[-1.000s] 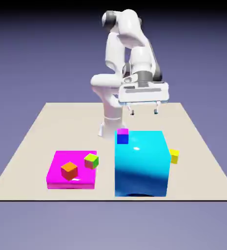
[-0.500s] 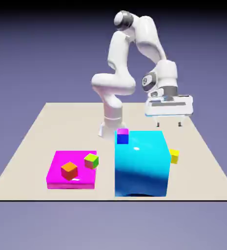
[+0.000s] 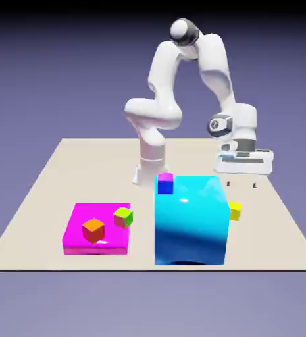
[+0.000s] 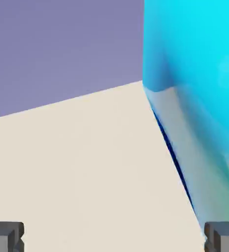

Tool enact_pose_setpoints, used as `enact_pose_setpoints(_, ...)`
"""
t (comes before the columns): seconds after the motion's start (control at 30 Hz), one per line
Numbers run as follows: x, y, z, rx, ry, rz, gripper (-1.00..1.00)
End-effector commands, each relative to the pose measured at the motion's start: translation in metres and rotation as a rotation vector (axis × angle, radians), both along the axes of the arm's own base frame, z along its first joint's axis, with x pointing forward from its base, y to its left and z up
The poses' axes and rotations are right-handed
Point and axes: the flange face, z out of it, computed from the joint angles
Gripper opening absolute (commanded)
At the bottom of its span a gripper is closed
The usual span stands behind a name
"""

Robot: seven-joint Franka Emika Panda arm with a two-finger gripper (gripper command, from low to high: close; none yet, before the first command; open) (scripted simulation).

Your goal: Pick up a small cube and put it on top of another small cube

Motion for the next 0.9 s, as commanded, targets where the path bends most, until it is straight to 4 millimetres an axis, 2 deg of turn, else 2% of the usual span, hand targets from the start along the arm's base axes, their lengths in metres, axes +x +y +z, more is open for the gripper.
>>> enact_pose_setpoints(0.0, -0.007, 0.003, -0.007, 0.0, 0.01, -0.01, 0.0)
enact_pose_setpoints(0.2, -0.05, 0.018, -0.05, -0.01, 0.067, -0.072, 0.0)
enact_pose_setpoints(0.23, -0.054, 0.01, -0.062, -0.049, 0.073, -0.082, 0.0)
enact_pose_setpoints(0.33, -0.052, 0.01, -0.067, -0.05, 0.068, -0.081, 0.0)
enact_pose_setpoints(0.7, -0.034, 0.002, -0.128, -0.049, 0.073, -0.082, 0.0)
enact_pose_setpoints(0.73, -0.034, 0.002, -0.128, -0.049, 0.073, -0.082, -1.0)
enact_pose_setpoints(0.77, -0.034, 0.002, -0.128, -0.049, 0.073, -0.082, -1.0)
enact_pose_setpoints(0.87, -0.037, 0.005, -0.109, -0.051, 0.062, -0.08, -1.0)
